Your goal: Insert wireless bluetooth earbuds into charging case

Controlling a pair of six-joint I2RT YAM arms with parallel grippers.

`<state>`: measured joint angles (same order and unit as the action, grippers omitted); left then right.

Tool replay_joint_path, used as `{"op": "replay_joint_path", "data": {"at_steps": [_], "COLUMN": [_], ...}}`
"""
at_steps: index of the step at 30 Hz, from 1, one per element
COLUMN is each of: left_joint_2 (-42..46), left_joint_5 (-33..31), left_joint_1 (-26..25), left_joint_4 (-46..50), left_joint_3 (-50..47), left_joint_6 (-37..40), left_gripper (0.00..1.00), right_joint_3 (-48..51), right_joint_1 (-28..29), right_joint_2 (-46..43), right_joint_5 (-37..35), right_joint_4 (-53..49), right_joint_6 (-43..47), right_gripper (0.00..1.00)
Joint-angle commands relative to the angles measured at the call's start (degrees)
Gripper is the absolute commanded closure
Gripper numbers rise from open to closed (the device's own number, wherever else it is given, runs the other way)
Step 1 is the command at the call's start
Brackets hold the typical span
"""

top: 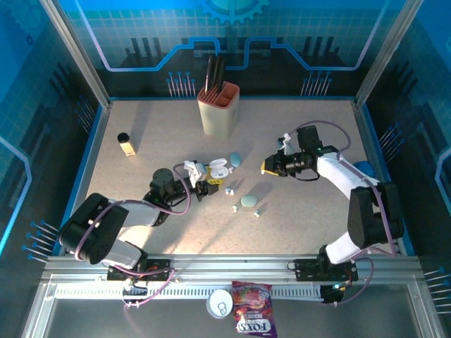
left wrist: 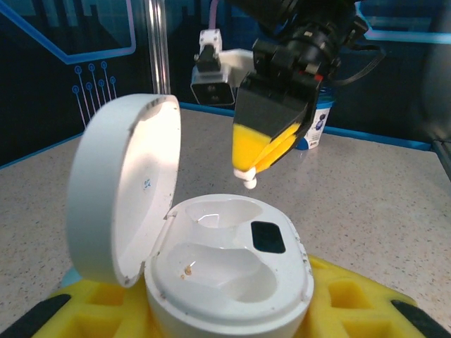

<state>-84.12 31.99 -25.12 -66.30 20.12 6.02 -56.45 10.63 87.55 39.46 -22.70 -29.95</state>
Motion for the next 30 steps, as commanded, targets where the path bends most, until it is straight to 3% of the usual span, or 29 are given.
{"op": "replay_joint_path", "data": {"at_steps": [1, 14, 23, 30], "left_joint_2": [-2.3, -12.5, -15.6, -16.6], "left_joint_5": [-2.7, -5.7, -6.0, -6.4], "left_joint_1": [-1.3, -5.6, -7.6, -8.9], "left_joint_4": [-3.2, -10.7, -12.1, -13.1], "left_joint_3": [2.6, 7.6, 9.2, 9.9], "left_joint_6": [0.5, 0.5, 1.5, 1.5], "left_gripper": [0.69, 0.69, 0.69, 0.70], "right_joint_3": [2.1, 4.4, 4.1, 1.8], "right_joint_1": [0.2, 5.6, 11.4, 14.5], "right_joint_2": [-3.7, -13.7, -14.1, -12.8], "right_joint_5": [6.0, 6.4, 5.8, 2.9], "right_joint_4": [4.2, 7.4, 13.2, 12.4], "right_joint_6": [-6.6, -15.6, -21.7, -19.9], "right_gripper": [0.81, 0.82, 0.82, 0.81]}}
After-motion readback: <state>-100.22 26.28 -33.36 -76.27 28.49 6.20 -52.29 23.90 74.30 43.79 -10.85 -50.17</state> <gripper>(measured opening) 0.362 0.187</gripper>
